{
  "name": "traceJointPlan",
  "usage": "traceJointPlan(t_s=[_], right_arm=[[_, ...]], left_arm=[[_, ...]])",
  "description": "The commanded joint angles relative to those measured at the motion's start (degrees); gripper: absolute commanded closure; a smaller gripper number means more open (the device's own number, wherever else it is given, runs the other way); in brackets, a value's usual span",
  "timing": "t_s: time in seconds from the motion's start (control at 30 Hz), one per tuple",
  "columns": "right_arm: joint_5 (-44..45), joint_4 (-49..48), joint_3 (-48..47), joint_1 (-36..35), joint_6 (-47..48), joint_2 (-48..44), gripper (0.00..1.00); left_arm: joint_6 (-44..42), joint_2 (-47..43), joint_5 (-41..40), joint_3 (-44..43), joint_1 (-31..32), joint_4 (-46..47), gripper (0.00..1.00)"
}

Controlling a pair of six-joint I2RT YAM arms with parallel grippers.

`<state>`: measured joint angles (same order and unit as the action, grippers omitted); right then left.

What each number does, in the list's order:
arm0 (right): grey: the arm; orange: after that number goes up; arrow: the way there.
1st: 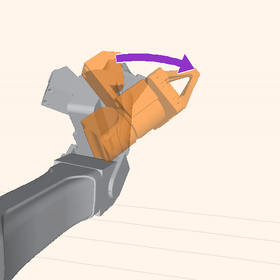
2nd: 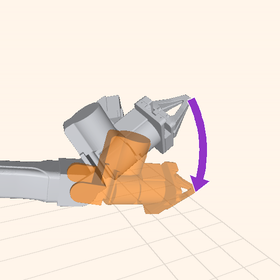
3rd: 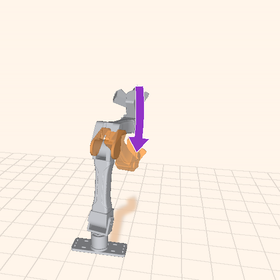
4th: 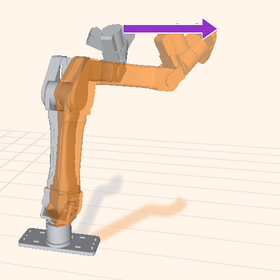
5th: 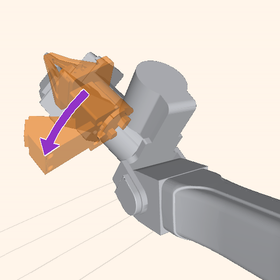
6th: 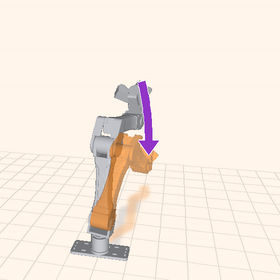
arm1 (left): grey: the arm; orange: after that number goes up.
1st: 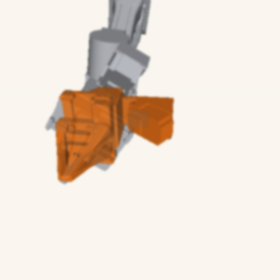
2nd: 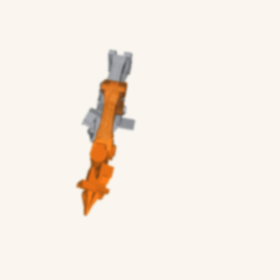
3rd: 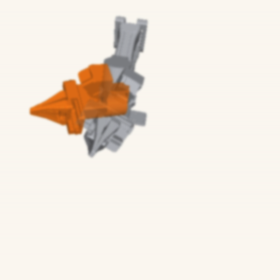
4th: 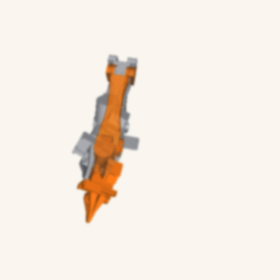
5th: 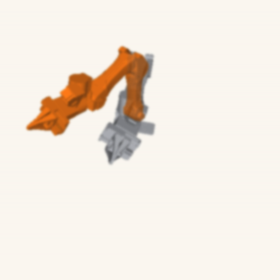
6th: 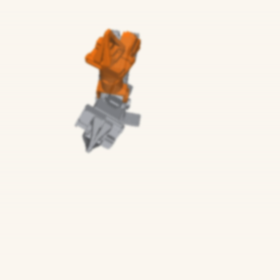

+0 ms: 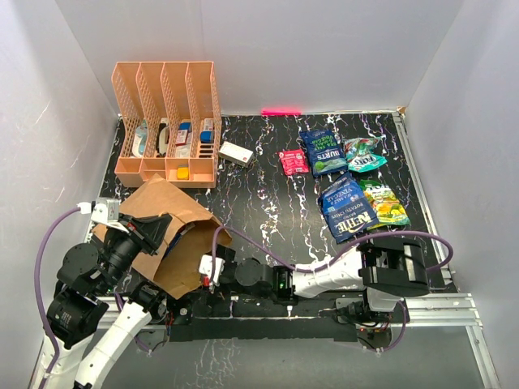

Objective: Take the snacks out of the paper bag

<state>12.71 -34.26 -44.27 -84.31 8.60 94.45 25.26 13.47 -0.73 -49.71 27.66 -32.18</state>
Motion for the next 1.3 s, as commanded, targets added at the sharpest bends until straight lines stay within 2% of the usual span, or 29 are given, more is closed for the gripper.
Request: traceJointPlan(t_s=[0.0,0.17,0.4,0.8,0.9,1.1,1.27], right_arm=[[-1.4,-10.3,-0.5,0.0,18.9,-0.5,0.01],[-2.0,-8.6,-2.0,0.1,38.1,2.8,0.00],[-9.0,-6.5,-8.1,4.1,49.1,10.3,0.09],[-26.7,-3.9,-21.3,12.2,56.4,23.9,0.17],[-28.0,-2.9,-24.4,13.2,57.5,26.5,0.19],[-28.6,-0.7,-29.3,13.8,59.3,31.1,0.32],[-26.7,-2.8,-31.5,13.8,59.7,34.0,0.33]], left_arm=[[-1.1,0.9,0.6,-0.9,0.2,0.9,1.00],[-1.1,0.9,0.6,-0.8,0.2,1.4,1.00],[-1.3,1.1,0.8,-1.5,0.2,1.6,1.00],[0.2,0.2,0.2,-1.5,0.2,2.3,1.00],[0.1,0.1,0.1,-1.5,0.2,2.4,1.00],[-0.5,0.8,0.2,-1.9,0.2,2.1,1.00],[-1.1,0.7,-0.3,-2.4,0.2,1.4,1.00]])
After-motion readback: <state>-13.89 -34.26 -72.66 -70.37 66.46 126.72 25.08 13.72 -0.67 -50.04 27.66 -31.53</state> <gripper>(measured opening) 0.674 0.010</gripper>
